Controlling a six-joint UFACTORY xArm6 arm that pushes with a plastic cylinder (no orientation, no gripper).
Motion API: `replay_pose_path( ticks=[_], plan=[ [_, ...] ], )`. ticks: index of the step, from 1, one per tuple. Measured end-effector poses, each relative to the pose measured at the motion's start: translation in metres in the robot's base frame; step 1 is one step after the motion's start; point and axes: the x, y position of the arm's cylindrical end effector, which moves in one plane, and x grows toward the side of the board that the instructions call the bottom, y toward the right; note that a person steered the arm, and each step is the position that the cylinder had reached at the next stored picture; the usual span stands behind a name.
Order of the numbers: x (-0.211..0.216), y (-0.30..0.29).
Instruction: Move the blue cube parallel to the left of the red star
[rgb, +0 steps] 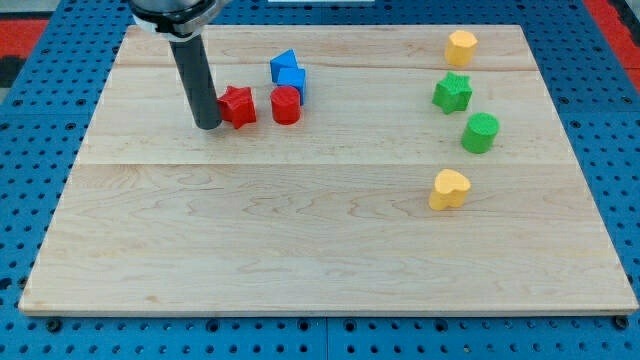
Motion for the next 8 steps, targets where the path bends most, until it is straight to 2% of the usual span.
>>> replay_pose_path(
  ticks=[3, 4, 5, 6, 8],
  plan=[
    [-0.005, 0.007],
    [0.046, 0.065],
    [0.009, 0.108],
    [-0.028, 0.120],
    [-0.069, 0.108]
  ],
)
